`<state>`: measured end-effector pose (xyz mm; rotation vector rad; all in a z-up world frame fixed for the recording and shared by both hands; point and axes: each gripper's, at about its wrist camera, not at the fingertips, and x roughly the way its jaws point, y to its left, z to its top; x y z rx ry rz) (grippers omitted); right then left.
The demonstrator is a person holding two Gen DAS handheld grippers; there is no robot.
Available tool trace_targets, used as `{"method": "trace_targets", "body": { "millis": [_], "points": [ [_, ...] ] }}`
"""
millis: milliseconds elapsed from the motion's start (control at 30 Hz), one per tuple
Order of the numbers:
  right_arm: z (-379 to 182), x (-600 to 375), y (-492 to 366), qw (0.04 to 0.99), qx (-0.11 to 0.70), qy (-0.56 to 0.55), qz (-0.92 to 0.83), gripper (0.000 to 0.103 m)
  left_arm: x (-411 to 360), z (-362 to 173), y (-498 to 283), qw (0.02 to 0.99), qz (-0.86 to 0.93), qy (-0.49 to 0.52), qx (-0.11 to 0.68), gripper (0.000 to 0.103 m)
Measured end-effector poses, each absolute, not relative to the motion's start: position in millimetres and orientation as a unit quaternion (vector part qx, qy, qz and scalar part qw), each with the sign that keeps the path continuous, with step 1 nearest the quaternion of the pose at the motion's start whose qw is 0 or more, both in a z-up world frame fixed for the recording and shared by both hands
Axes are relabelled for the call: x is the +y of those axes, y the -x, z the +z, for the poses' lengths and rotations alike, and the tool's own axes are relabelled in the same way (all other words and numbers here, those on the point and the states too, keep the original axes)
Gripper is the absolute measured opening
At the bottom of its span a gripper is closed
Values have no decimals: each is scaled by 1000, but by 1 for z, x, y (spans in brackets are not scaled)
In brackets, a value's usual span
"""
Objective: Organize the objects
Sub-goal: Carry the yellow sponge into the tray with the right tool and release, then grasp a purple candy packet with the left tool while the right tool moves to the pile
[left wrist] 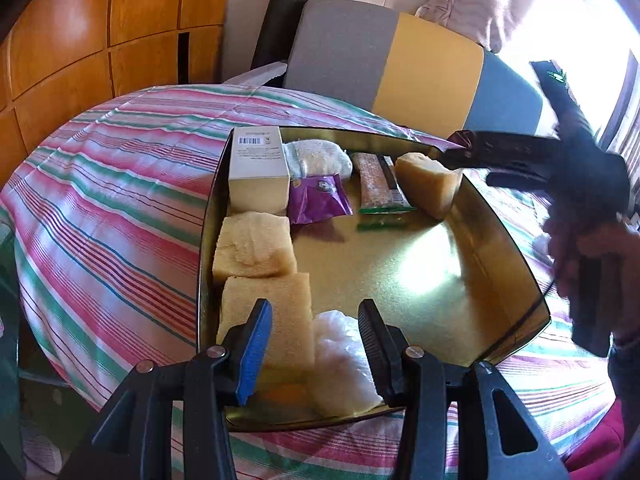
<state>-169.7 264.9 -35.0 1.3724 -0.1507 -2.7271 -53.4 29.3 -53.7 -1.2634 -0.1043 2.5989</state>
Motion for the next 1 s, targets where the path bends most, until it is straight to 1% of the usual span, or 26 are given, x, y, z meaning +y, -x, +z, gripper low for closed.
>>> {"method": "trace_targets", "body": {
  "millis": [133, 467, 767, 1000],
  "points": [
    [-31, 274, 135, 45, -67, -442, -893, 83, 33, -48, 48, 125, 895, 427, -29, 45],
    [-39, 316, 48, 28, -78, -446, -891, 83, 48, -36, 33, 152, 899, 411, -5, 45],
    [-39, 383, -1, -32, -87, -450, -888, 83, 67, -31, 23, 170, 897, 408, 23, 45],
    [-27, 458, -28, -110, -91, -434, -889, 83, 90, -25, 16, 191, 894, 401, 50, 45]
  ]
}}
